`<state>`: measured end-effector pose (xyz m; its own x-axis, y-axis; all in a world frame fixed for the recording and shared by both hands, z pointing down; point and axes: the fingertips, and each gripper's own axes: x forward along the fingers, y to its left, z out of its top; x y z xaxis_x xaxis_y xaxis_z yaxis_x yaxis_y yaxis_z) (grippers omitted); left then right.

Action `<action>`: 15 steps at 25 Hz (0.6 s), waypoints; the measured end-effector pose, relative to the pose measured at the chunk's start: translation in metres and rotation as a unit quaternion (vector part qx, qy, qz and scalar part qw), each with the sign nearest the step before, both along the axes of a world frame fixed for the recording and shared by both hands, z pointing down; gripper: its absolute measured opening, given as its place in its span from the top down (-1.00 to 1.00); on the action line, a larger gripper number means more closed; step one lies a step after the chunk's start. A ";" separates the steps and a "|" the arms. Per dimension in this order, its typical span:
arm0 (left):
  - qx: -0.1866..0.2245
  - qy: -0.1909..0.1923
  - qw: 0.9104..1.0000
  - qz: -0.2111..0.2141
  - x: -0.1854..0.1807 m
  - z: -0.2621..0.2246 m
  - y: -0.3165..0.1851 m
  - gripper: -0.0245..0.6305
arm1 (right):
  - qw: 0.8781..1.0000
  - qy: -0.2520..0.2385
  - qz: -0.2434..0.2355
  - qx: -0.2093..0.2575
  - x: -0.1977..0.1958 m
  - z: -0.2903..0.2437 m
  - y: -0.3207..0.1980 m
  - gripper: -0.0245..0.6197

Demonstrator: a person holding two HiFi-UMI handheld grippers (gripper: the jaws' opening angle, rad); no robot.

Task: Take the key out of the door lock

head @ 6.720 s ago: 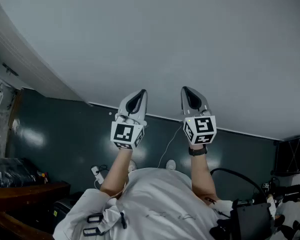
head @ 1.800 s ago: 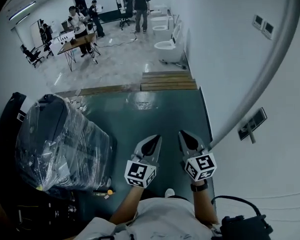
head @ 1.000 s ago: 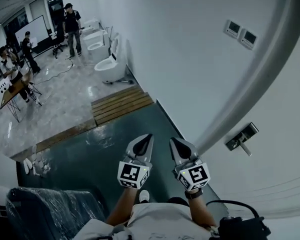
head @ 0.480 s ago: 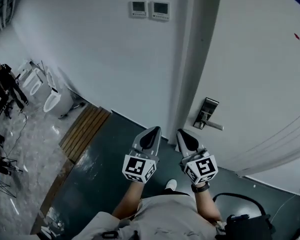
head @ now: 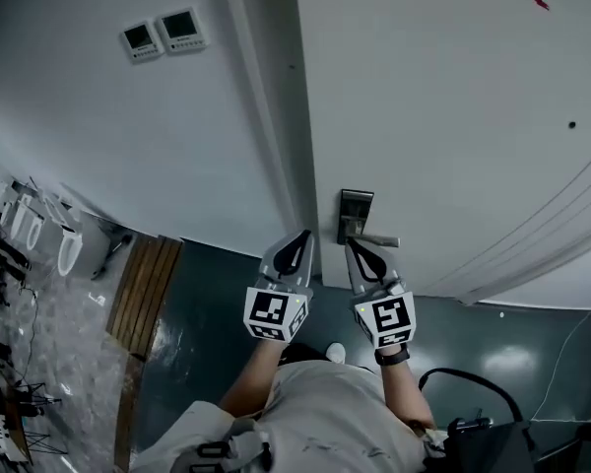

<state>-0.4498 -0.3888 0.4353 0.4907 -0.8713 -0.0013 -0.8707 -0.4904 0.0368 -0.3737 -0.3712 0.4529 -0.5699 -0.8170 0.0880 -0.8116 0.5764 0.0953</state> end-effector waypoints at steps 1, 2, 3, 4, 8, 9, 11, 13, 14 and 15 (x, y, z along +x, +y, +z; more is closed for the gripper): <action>-0.005 -0.002 1.000 0.008 0.004 0.004 -0.006 0.92 | 1.000 -0.005 0.015 -0.008 0.008 0.003 -0.004 0.93; -0.008 -0.002 1.000 0.015 0.008 0.008 -0.013 0.92 | 0.999 -0.010 0.030 -0.012 0.015 0.005 -0.010 0.93; -0.013 -0.001 1.000 0.021 0.010 0.011 -0.020 0.92 | 0.999 -0.014 0.042 -0.016 0.020 0.007 -0.015 0.93; -0.019 0.000 0.999 0.026 0.012 0.014 -0.029 0.91 | 0.998 -0.017 0.051 -0.021 0.023 0.009 -0.020 0.93; -0.045 -0.009 0.998 0.037 0.012 0.026 -0.060 0.65 | 0.996 -0.035 0.066 -0.038 0.025 0.012 -0.027 0.93; -0.048 -0.012 0.998 0.036 0.013 0.029 -0.069 0.59 | 0.996 -0.036 0.071 -0.040 0.027 0.013 -0.029 0.93; -0.053 -0.015 0.998 0.037 0.013 0.032 -0.088 0.43 | 0.995 -0.031 0.084 -0.046 0.029 0.017 -0.035 0.93; -0.056 -0.013 0.997 0.041 0.012 0.035 -0.101 0.40 | 0.993 -0.023 0.098 -0.054 0.030 0.024 -0.036 0.93; -0.054 -0.010 0.998 0.044 0.011 0.035 -0.106 0.40 | 0.993 -0.022 0.104 -0.059 0.030 0.029 -0.035 0.93; -0.050 -0.009 0.998 0.048 0.011 0.034 -0.109 0.41 | 0.992 -0.022 0.107 -0.066 0.030 0.035 -0.034 0.93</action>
